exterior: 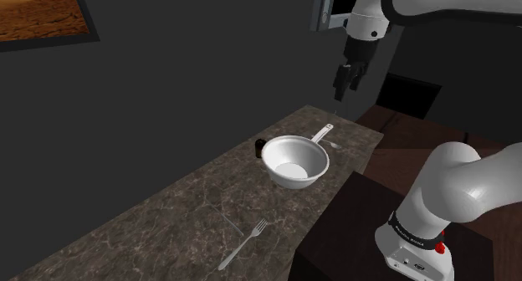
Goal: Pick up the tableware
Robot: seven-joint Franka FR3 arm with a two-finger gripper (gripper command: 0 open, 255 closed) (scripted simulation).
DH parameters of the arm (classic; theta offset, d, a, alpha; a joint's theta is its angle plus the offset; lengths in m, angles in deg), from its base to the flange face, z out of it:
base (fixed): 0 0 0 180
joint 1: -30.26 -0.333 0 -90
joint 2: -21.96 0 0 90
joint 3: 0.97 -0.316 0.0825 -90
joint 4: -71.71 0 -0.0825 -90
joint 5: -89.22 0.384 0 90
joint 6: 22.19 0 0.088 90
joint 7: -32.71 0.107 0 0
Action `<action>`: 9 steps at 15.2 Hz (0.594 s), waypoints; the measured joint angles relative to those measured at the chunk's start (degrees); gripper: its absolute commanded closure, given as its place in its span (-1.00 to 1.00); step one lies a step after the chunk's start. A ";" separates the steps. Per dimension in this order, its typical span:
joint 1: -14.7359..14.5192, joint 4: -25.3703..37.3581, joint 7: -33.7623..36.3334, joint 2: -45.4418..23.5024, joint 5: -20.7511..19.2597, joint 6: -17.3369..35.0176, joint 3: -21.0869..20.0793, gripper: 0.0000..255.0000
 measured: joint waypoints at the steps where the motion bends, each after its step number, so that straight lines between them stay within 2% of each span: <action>1: 0.00 0.00 0.00 0.00 0.00 0.00 0.00 -1.00; 9: -4.40 -6.41 -7.11 -6.81 0.12 12.66 -0.01 -1.00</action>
